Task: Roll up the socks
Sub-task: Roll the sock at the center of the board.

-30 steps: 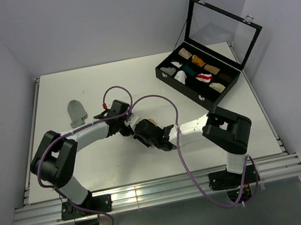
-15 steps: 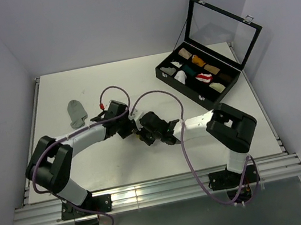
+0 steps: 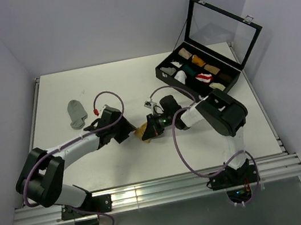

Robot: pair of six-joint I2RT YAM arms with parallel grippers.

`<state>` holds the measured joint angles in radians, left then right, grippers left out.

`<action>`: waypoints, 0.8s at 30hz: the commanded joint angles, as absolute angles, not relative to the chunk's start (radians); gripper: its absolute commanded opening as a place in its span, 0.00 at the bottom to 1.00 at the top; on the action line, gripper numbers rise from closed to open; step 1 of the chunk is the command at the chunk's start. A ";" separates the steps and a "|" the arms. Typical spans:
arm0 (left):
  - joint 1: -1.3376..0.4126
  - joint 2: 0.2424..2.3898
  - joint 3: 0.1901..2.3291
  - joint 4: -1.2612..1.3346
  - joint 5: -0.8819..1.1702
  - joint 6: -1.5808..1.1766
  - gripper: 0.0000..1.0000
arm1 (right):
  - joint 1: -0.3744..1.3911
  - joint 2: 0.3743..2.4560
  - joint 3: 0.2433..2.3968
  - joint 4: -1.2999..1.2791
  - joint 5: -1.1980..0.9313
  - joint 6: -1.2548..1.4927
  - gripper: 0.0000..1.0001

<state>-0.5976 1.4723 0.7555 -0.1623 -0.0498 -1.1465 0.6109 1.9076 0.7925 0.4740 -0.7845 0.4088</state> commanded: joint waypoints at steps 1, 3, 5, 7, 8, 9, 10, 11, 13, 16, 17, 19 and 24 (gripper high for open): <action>-0.600 1.427 0.724 -0.082 -0.015 -1.158 0.58 | 0.569 1.985 0.762 0.630 -0.971 0.581 0.00; -0.603 1.425 0.709 -0.068 -0.009 -1.164 0.58 | 0.543 2.025 0.762 0.669 -0.997 0.636 0.00; -0.604 1.434 0.706 -0.055 -0.009 -1.167 0.59 | 0.526 2.052 0.759 0.701 -1.015 0.672 0.00; -0.604 1.454 0.707 -0.048 0.011 -1.169 0.59 | 0.509 2.088 0.756 0.747 -1.035 0.719 0.00; -0.604 1.460 0.709 -0.038 0.015 -1.170 0.59 | 0.506 2.097 0.753 0.761 -1.038 0.732 0.00; -0.604 1.472 0.709 -0.034 0.023 -1.173 0.59 | 0.500 2.109 0.755 0.776 -1.045 0.745 0.00; -0.604 1.480 0.710 -0.026 0.026 -1.175 0.59 | 0.497 2.114 0.756 0.773 -1.048 0.747 0.00; -0.604 1.488 0.712 -0.015 0.031 -1.178 0.59 | 0.497 2.117 0.759 0.767 -1.045 0.747 0.00; -0.604 1.505 0.716 -0.009 0.043 -1.181 0.59 | 0.489 2.120 0.761 0.752 -1.042 0.741 0.00; -0.606 1.537 0.736 -0.009 0.052 -1.174 0.59 | 0.482 2.129 0.762 0.756 -1.043 0.750 0.00; -0.607 1.545 0.748 -0.012 0.054 -1.170 0.58 | 0.480 2.132 0.762 0.755 -1.042 0.753 0.00; -0.609 1.566 0.756 -0.021 0.057 -1.169 0.57 | 0.476 2.143 0.762 0.759 -1.040 0.759 0.00; -0.618 1.606 0.767 -0.029 0.058 -1.166 0.52 | 0.469 2.146 0.764 0.753 -1.032 0.761 0.00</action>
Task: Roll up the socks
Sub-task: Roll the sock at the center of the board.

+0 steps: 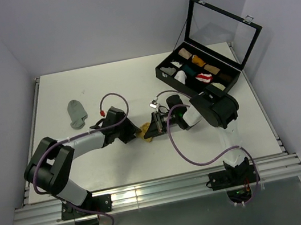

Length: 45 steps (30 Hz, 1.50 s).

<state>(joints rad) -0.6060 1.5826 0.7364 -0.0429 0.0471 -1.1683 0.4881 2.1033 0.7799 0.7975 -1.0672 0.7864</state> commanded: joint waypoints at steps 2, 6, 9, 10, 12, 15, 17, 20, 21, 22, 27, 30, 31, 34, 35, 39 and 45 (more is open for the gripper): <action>-0.621 1.632 0.778 -0.047 0.057 -1.163 0.46 | 0.468 2.135 0.765 0.732 -1.023 0.746 0.00; -0.623 1.672 0.805 -0.094 0.057 -1.154 0.30 | 0.469 2.080 0.753 0.681 -0.987 0.703 0.00; -0.626 1.681 0.824 -0.129 0.046 -1.144 0.19 | 0.471 2.005 0.753 0.562 -0.921 0.616 0.10; -0.626 1.684 0.831 -0.139 0.041 -1.138 0.17 | 0.474 1.982 0.752 0.531 -0.896 0.589 0.14; -0.627 1.690 0.853 -0.175 0.034 -1.128 0.11 | 0.477 1.901 0.753 0.432 -0.852 0.514 0.28; -0.627 1.695 0.879 -0.205 0.023 -1.109 0.08 | 0.505 1.782 0.762 0.291 -0.711 0.413 0.40; -0.629 1.703 0.900 -0.230 0.023 -1.095 0.08 | 0.541 1.686 0.768 0.206 -0.564 0.344 0.45; -0.630 1.710 0.928 -0.250 0.020 -1.083 0.08 | 0.629 1.559 0.765 0.151 -0.317 0.258 0.48; -0.634 1.712 0.933 -0.256 0.021 -1.083 0.08 | 0.661 1.534 0.764 0.143 -0.255 0.236 0.48; -0.634 1.712 0.939 -0.261 0.023 -1.081 0.08 | 0.695 1.514 0.764 0.138 -0.191 0.215 0.48; -0.635 1.717 0.956 -0.273 0.028 -1.074 0.08 | 0.868 1.483 0.761 0.166 -0.002 0.134 0.47; -0.635 1.717 0.959 -0.275 0.032 -1.075 0.08 | 0.923 1.517 0.768 0.189 0.049 0.107 0.47; -0.634 1.715 0.960 -0.276 0.034 -1.074 0.07 | 0.937 1.529 0.776 0.192 0.064 0.100 0.47; -0.635 1.713 0.962 -0.278 0.032 -1.072 0.07 | 0.979 1.583 0.802 0.183 0.132 0.083 0.47; -0.635 1.710 0.962 -0.278 0.032 -1.074 0.07 | 0.988 1.604 0.807 0.181 0.146 0.072 0.47; -0.635 1.710 0.962 -0.278 0.034 -1.074 0.07 | 1.014 1.652 0.821 0.170 0.196 0.069 0.47; -0.635 1.713 0.963 -0.276 0.037 -1.071 0.07 | 1.029 1.645 0.795 0.189 0.298 0.074 0.47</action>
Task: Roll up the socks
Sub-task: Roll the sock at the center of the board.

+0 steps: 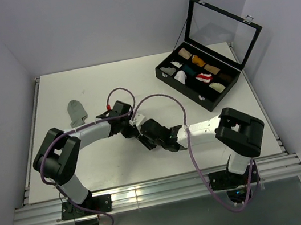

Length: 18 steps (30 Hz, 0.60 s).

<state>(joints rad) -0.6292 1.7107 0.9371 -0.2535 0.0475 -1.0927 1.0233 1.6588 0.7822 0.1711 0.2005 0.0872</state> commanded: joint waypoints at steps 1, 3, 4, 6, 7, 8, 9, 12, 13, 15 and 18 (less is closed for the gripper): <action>-0.635 1.713 0.965 -0.276 0.040 -1.069 0.07 | 1.029 1.641 0.790 0.190 0.302 0.074 0.48; -0.635 1.717 0.966 -0.276 0.043 -1.069 0.07 | 1.029 1.644 0.795 0.187 0.305 0.071 0.48; -0.635 1.717 0.966 -0.278 0.046 -1.069 0.07 | 1.029 1.654 0.805 0.181 0.305 0.068 0.48; -0.635 1.713 0.966 -0.276 0.045 -1.069 0.07 | 1.031 1.675 0.810 0.176 0.295 0.064 0.48; -0.635 1.710 0.968 -0.278 0.044 -1.069 0.07 | 1.029 1.681 0.813 0.178 0.287 0.064 0.48; -0.635 1.707 0.966 -0.278 0.041 -1.069 0.07 | 1.029 1.692 0.813 0.178 0.282 0.064 0.48; -0.635 1.706 0.965 -0.278 0.044 -1.069 0.07 | 1.029 1.698 0.816 0.178 0.269 0.061 0.48; -0.635 1.706 0.965 -0.278 0.048 -1.071 0.07 | 1.035 1.723 0.818 0.173 0.256 0.055 0.48; -0.635 1.709 0.966 -0.276 0.049 -1.074 0.07 | 1.037 1.732 0.818 0.175 0.252 0.052 0.48; -0.635 1.715 0.966 -0.270 0.058 -1.077 0.07 | 1.042 1.741 0.819 0.172 0.242 0.052 0.46; -0.635 1.712 0.962 -0.256 0.066 -1.089 0.08 | 1.048 1.758 0.821 0.167 0.236 0.054 0.39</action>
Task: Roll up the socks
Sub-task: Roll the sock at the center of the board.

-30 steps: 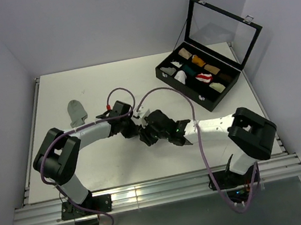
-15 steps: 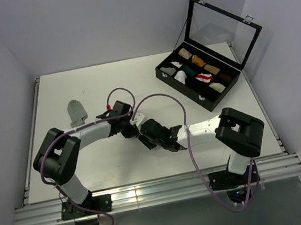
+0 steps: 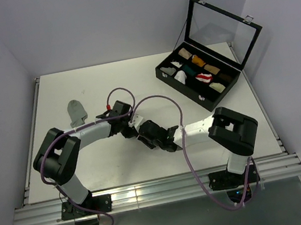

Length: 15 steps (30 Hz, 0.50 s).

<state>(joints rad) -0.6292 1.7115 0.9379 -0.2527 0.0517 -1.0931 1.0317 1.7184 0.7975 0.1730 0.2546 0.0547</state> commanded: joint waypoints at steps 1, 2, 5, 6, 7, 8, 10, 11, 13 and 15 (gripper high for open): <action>-0.635 1.706 0.959 -0.253 0.067 -1.091 0.09 | 1.048 1.762 0.821 0.166 0.232 0.054 0.35; -0.635 1.701 0.957 -0.249 0.066 -1.092 0.10 | 1.048 1.763 0.821 0.167 0.226 0.057 0.30; -0.635 1.671 0.946 -0.241 0.049 -1.095 0.19 | 1.042 1.750 0.811 0.172 0.178 0.074 0.09; -0.635 1.660 0.940 -0.239 0.043 -1.095 0.25 | 1.035 1.746 0.805 0.172 0.155 0.083 0.07; -0.635 1.639 0.936 -0.238 0.029 -1.097 0.29 | 1.016 1.735 0.805 0.175 0.097 0.103 0.05; -0.635 1.628 0.933 -0.236 0.020 -1.100 0.32 | 1.003 1.729 0.801 0.178 0.063 0.113 0.03; -0.635 1.589 0.913 -0.226 0.005 -1.104 0.39 | 0.950 1.709 0.787 0.190 -0.023 0.149 0.00; -0.635 1.576 0.907 -0.221 0.005 -1.108 0.44 | 0.931 1.704 0.779 0.193 -0.114 0.159 0.00; -0.634 1.534 0.879 -0.204 -0.030 -1.118 0.52 | 0.887 1.692 0.773 0.212 -0.217 0.196 0.00; -0.632 1.508 0.853 -0.196 -0.046 -1.127 0.58 | 0.819 1.700 0.772 0.219 -0.388 0.239 0.00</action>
<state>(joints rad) -0.6273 1.5787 0.8810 -0.2443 -0.0013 -1.1061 0.8864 1.7119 0.7910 0.2184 -0.1108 0.1501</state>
